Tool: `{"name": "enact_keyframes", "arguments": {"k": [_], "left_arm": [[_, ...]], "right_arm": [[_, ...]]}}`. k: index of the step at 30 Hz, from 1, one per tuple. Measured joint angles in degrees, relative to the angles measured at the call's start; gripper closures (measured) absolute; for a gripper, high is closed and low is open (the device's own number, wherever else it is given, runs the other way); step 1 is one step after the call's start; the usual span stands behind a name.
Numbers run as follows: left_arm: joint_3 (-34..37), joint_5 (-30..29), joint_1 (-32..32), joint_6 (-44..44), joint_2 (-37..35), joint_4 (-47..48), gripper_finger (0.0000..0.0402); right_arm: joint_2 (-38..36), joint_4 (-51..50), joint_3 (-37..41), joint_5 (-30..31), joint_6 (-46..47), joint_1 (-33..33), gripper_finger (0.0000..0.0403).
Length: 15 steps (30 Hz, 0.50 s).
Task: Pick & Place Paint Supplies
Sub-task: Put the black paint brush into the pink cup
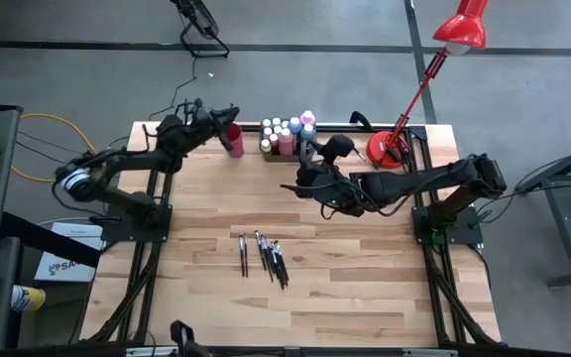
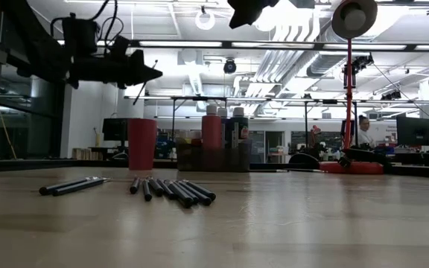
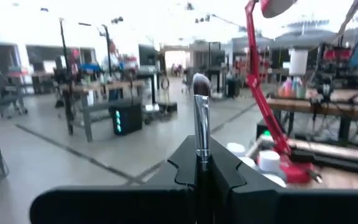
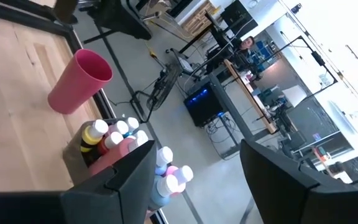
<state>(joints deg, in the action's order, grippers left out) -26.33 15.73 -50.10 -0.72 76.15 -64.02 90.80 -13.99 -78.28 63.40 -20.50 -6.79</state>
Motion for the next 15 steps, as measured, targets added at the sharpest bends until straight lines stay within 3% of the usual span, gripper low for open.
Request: {"name": "enact_keyframes", "arguments": {"k": [5,15], "left_arm": [[-0.02,-0.16,-1.45,-2.82,7.68,-9.05,0.0398],[-0.28,-3.52,-2.45,-4.53,15.64,-12.8,0.0397]], "right_arm": [[0.0,-0.13,0.0,-0.49,2.34,1.2,0.0176],[0.02,-0.83,0.0,-0.52,2.46,1.7,0.0176]]}}
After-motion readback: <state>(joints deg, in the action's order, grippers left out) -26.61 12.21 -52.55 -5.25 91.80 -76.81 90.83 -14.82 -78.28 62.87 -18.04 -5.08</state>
